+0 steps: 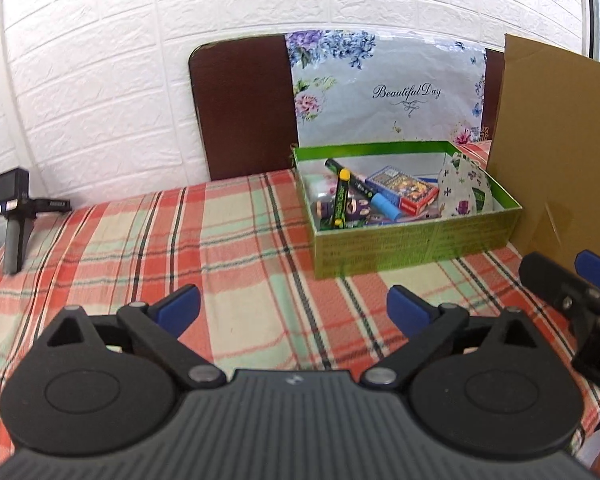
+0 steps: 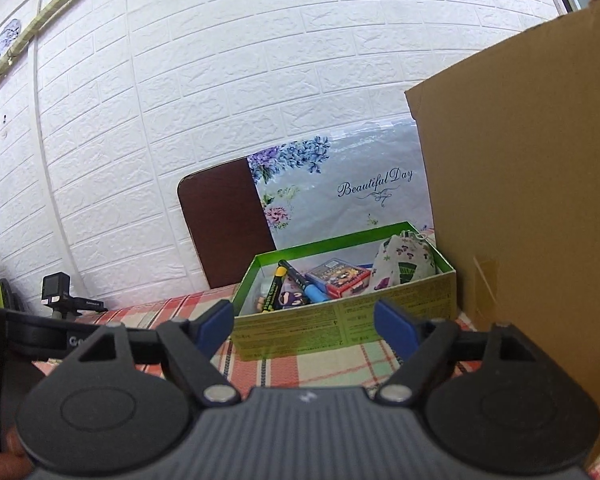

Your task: Organize objects

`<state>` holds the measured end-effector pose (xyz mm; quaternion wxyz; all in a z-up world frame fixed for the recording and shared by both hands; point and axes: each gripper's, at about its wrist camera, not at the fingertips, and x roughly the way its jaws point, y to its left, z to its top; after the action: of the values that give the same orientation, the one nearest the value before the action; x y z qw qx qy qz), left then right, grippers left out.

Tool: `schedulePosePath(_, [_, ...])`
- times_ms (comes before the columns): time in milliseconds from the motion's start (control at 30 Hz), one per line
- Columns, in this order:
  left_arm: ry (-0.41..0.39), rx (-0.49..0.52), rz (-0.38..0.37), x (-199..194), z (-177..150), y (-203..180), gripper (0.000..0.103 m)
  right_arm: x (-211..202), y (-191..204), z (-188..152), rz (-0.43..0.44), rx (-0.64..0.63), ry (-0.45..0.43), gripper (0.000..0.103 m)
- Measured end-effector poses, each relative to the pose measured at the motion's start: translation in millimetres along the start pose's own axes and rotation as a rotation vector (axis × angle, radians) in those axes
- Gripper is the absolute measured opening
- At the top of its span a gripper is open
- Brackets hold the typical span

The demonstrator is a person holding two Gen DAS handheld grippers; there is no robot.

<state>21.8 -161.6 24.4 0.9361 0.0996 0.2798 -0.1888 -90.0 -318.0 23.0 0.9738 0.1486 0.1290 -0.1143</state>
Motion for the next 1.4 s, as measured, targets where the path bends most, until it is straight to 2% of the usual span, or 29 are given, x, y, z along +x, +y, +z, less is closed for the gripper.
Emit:
schedulePosePath(367, [-0.001, -0.010, -0.030, -12.0, -18.9, 6.4, 0.103, -10.9, 11.4, -11.2, -0.016, -0.027, 0.026, 0.084])
schedulePosePath(600, [-0.002, 0.003, -0.008, -12.5, -19.6, 5.3, 0.103, -9.3, 11.4, -11.3, -0.021, -0.021, 0.032, 0.085])
schedulePosePath(1400, [0.066, 0.041, 0.046, 5.2, -23.8, -4.0, 0.103, 8.3, 2.4, -16.6, -0.022, 0.015, 0.051, 0.093])
